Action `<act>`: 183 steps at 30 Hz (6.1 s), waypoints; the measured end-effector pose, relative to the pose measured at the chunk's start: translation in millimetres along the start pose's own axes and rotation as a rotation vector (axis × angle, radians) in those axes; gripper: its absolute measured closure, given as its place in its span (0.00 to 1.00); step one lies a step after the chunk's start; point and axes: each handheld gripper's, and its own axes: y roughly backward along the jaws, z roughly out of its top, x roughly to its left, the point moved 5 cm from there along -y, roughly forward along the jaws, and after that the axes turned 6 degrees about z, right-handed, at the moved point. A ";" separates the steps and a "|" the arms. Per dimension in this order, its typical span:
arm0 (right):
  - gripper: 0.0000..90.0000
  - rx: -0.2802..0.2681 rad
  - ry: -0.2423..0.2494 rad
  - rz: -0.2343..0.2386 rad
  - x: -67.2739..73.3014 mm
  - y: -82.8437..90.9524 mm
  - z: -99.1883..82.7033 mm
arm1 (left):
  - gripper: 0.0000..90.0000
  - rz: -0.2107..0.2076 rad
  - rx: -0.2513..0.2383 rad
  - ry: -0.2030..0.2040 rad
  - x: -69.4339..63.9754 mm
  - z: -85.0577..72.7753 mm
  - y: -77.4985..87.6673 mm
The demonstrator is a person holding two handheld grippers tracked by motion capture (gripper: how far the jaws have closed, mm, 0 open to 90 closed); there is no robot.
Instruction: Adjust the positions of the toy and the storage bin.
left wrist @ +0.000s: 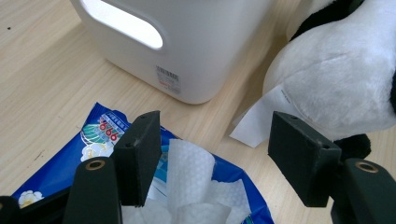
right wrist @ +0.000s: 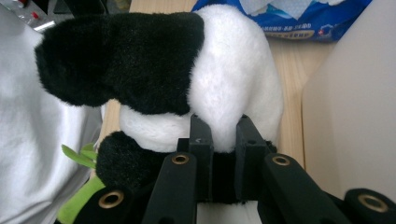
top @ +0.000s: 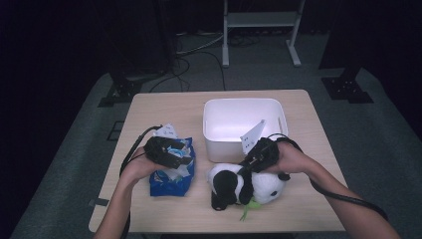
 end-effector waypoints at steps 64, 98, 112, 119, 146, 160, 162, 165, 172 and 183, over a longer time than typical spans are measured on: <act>0.67 0.118 -0.035 0.015 1.8 -35.1 -6.5 | 0.34 -0.010 0.019 0.000 -1.1 0.6 -7.2; 0.82 0.070 0.045 -0.069 14.3 -5.5 13.4 | 0.34 0.009 0.017 0.014 3.9 -2.4 0.3; 0.82 0.061 0.055 -0.087 18.5 5.8 19.7 | 0.33 0.005 0.029 0.014 3.7 -2.2 -0.8; 0.82 0.058 0.065 -0.095 22.5 13.7 25.7 | 0.32 0.003 0.037 0.015 3.5 -3.9 -1.7; 0.83 0.048 0.098 -0.129 39.2 53.0 54.1 | 0.31 -0.004 0.050 0.035 5.2 -9.4 -2.7; 0.83 0.037 0.117 -0.152 45.6 78.8 70.0 | 0.31 -0.005 0.049 0.043 6.8 -12.5 -2.5; 0.83 0.034 0.116 -0.157 46.7 82.0 72.4 | 0.30 -0.004 0.047 0.045 7.0 -13.2 -2.5; 0.83 0.034 0.119 -0.171 47.9 90.1 76.6 | 0.30 -0.003 0.049 0.047 7.5 -14.1 -1.3; 0.84 0.033 0.126 -0.195 49.8 107.0 86.1 | 0.30 -0.002 0.047 0.049 8.5 -14.8 0.1; 0.84 0.029 0.129 -0.221 45.2 129.5 100.7 | 0.30 -0.002 0.041 0.064 10.5 -16.8 1.9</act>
